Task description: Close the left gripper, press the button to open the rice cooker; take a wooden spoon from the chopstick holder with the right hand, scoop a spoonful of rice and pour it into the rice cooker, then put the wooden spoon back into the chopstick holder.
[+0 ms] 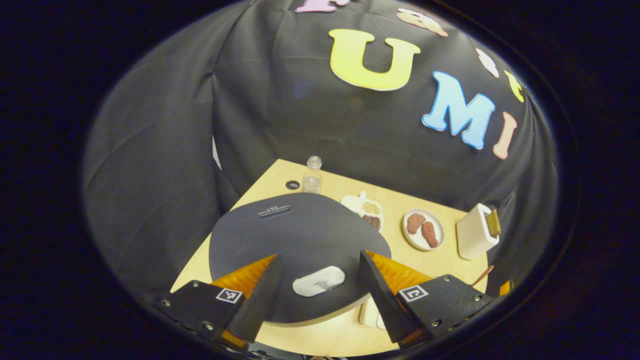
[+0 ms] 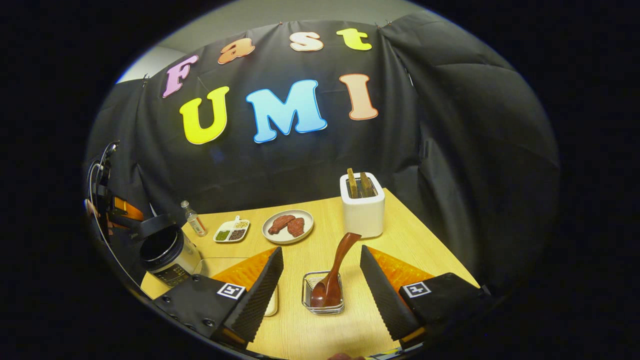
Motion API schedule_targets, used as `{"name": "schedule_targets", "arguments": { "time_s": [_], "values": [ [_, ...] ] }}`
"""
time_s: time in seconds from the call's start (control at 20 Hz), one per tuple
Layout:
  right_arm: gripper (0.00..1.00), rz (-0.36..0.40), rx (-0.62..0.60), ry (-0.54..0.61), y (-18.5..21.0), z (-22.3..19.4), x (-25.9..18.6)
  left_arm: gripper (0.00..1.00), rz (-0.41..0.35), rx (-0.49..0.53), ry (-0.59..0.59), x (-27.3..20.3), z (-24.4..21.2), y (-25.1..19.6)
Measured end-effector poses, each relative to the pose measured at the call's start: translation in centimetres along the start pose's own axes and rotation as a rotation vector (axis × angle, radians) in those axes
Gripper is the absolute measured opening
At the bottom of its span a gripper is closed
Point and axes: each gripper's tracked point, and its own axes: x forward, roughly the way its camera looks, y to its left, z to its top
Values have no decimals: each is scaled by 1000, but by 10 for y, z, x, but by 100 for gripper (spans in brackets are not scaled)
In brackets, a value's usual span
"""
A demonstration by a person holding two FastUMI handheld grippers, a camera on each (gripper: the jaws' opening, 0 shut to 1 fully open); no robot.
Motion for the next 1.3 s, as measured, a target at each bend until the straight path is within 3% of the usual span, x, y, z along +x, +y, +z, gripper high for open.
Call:
{"name": "schedule_targets", "arguments": {
  "time_s": [0.3, 0.75, 0.9, 1.2, 1.3],
  "values": [
    [98, -15, 15, 5, -28, 0, 1, 98, 57, 90, 83, 23, -37, -6],
    [98, 5, 13, 13, -50, -7, -4, 99, 76, 113, 133, 30, -51, -7],
    [98, 5, -42, 14, -69, -8, -2, 99, 79, 124, 160, 35, -59, -6],
    [98, 23, -29, -6, -111, 4, -6, 99, 93, 120, 115, 33, -56, -7],
    [98, 34, 0, 13, -119, -2, -6, 99, 144, 101, 84, 28, -58, -3]
  ]
}}
